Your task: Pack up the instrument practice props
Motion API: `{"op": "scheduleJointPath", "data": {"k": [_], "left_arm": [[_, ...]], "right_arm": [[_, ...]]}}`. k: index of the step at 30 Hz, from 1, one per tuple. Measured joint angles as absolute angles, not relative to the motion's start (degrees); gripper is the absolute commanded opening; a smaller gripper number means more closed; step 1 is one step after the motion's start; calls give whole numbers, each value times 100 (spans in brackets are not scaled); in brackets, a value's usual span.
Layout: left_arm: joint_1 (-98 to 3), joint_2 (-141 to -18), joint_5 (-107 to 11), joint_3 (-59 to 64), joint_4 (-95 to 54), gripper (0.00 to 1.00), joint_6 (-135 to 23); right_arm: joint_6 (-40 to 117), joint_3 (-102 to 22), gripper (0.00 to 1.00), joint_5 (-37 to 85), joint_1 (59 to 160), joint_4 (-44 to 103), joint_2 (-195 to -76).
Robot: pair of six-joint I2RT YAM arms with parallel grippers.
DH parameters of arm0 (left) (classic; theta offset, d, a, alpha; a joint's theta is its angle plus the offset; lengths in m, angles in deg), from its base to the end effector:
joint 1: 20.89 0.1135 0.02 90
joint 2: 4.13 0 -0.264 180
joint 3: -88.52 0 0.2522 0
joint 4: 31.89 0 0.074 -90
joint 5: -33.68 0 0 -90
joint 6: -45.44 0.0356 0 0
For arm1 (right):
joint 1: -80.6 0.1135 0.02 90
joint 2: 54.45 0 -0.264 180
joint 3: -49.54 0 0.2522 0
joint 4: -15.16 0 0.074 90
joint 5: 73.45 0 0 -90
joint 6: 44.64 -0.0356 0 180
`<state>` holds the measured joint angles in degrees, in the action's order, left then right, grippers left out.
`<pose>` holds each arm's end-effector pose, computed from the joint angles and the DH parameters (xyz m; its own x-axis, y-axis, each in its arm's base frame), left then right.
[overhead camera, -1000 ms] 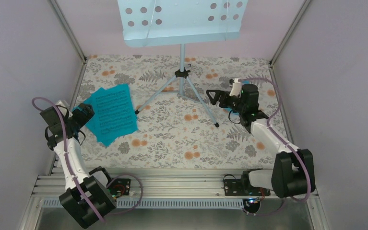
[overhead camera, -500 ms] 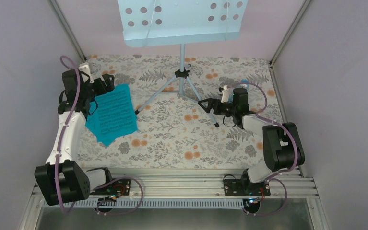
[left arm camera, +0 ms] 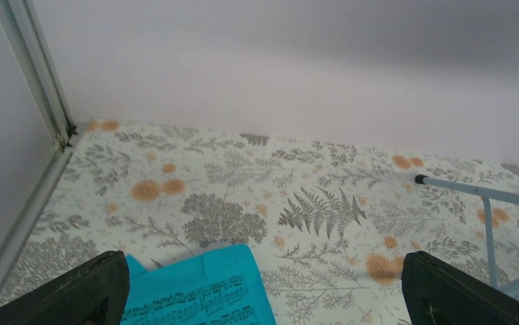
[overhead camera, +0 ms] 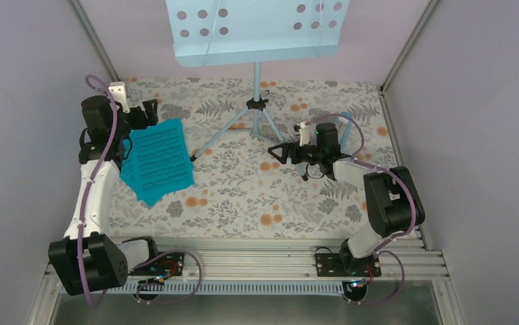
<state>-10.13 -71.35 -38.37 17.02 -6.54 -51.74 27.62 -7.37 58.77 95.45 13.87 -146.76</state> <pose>0.2672 0.0396 0.3370 -0.3635 -0.1901 -0.9120 0.0600 0.9722 -0.2266 0.3025 0.1050 0.1749 -0.7380 0.0378 -0.6738 -0.5278 0.5898 0.6112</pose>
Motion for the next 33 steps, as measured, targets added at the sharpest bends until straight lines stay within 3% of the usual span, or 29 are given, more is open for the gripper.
{"op": "scheduleJointPath", "data": {"k": [18, 27, 33], "left_arm": [[-1013, -6803, -4123, 1772, -689, 100, -5013], [-1013, -6637, -4176, 1809, -687, 100, -4989], [-1013, -6495, -4423, 1809, -671, 100, -4916]], "right_arm": [[2509, 296, 100, 5219, 11230, 926, -13721], [2712, 460, 100, 3931, 11079, 1310, -12219], [2996, -125, 90, 3730, 10843, 1584, -12798]]}}
